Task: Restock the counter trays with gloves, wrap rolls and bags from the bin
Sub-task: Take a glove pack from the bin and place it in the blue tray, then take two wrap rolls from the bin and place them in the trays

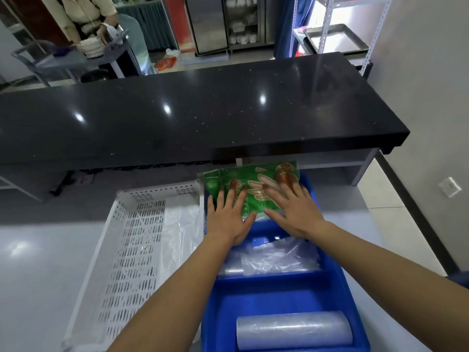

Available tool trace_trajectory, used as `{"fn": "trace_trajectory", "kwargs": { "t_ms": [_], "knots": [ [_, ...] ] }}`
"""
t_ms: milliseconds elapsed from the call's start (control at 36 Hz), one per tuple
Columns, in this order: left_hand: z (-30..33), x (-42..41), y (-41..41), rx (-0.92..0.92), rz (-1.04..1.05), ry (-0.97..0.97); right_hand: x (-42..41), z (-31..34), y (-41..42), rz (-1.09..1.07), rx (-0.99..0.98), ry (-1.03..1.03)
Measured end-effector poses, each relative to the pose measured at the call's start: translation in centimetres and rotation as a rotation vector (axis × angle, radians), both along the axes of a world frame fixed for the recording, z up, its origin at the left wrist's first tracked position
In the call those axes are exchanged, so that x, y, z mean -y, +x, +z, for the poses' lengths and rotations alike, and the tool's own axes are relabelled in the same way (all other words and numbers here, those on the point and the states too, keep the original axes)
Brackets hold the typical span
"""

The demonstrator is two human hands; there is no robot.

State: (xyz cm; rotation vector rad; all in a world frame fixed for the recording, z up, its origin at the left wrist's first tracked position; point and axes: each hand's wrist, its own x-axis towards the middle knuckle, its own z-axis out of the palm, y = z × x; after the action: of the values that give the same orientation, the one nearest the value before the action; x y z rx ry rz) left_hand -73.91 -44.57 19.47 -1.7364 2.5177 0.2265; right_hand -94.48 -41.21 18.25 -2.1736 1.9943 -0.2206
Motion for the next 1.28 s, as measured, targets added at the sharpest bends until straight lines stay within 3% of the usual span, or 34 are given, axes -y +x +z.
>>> {"fn": "trace_trajectory", "kwargs": {
  "t_ms": [194, 389, 694, 889, 1056, 1139, 1278],
  "knots": [
    [0.2, -0.2, -0.3, -0.038, 0.017, 0.01, 0.3, 0.6, -0.5, -0.013, -0.071, -0.012],
    [1.4, -0.8, 0.1, -0.166, 0.019, 0.006, -1.0, 1.9, -1.7, -0.075, 0.006, -0.02],
    [4.2, -12.1, 4.7, -0.411, 0.239, -0.067, -8.6, 5.6, 2.4, -0.068, 0.399, -0.096],
    [3.5, -22.5, 8.2, -0.438, 0.32, -0.04, -16.2, 6.6, 8.2, -0.065, 0.561, 0.021],
    [2.4, -29.6, 13.9, -0.332, 0.389, 0.013, -24.1, 5.7, 15.5, 0.036, 0.585, 0.028],
    [2.3, -32.1, 18.0, -0.293, 0.488, 0.019, -26.7, 4.9, 19.7, 0.162, 0.488, 0.136],
    [1.4, -36.9, 25.7, -0.427, 0.671, 0.061, -29.4, 4.3, 26.1, 0.313, 0.374, 0.223]
  ]
}}
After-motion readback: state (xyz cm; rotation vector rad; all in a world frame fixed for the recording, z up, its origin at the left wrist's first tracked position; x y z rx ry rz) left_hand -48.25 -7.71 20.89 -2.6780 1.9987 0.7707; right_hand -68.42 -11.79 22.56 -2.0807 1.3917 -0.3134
